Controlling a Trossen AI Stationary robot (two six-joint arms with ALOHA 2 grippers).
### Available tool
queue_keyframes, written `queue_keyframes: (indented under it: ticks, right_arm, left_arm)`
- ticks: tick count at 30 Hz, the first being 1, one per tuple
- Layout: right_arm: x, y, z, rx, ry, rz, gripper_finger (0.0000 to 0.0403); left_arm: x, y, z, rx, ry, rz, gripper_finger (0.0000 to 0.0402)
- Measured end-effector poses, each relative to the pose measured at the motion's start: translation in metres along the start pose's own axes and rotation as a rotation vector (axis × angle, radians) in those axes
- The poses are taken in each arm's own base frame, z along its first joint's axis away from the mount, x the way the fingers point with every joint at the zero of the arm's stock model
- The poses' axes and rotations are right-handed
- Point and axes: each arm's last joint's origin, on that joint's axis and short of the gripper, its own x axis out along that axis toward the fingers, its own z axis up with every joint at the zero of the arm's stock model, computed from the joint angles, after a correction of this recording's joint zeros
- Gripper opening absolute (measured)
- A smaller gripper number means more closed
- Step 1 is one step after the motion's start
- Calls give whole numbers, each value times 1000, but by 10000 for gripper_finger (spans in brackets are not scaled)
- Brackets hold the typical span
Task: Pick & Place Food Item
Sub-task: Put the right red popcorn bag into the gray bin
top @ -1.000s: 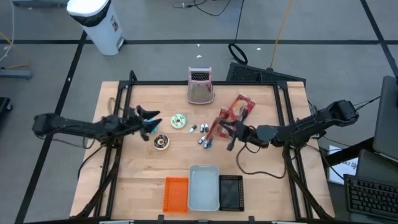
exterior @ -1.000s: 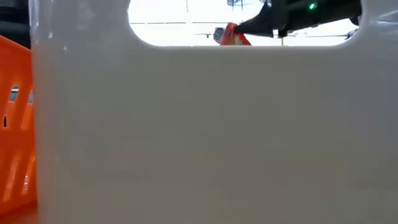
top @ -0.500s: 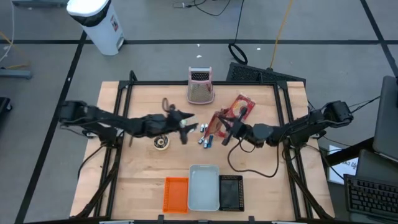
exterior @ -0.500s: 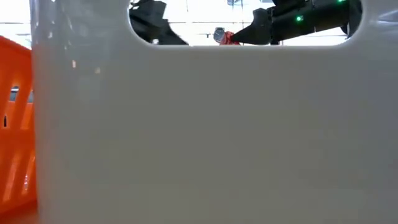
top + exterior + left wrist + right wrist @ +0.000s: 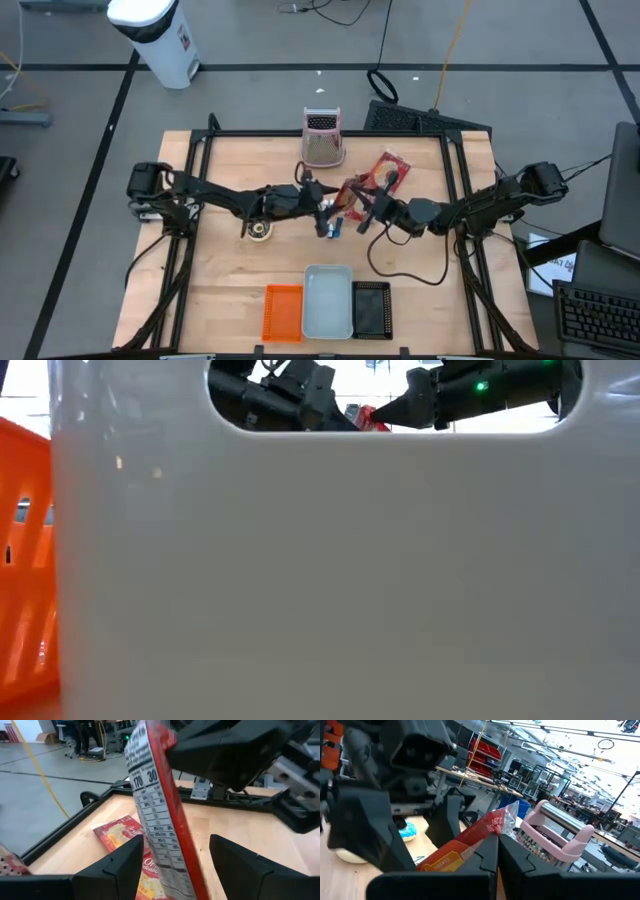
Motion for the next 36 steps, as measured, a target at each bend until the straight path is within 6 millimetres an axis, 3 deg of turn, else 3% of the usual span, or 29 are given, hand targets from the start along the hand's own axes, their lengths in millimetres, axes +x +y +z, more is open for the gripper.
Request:
queue_keyframes:
  ticks: [9, 18, 25, 32, 36]
  right_arm:
    - [-10, 7, 13, 29, -90, 27, 0]
    - [-12, 11, 16, 88, -149, 145, 0]
    - [-14, 11, 18, 130, -145, 160, 37]
    - [-35, 8, 37, 140, -190, 180, 133]
    - [-50, 7, 45, 125, -152, 133, 179]
  left_arm:
    - [4, 0, -8, 60, 57, 38, 212]
    - [2, 0, -6, 90, 68, 15, 21]
    - [-9, 3, 1, 54, 121, 1, 25]
    - [-16, 1, -13, -49, 166, -48, 20]
    - [-24, -15, -21, -145, 145, -163, 17]
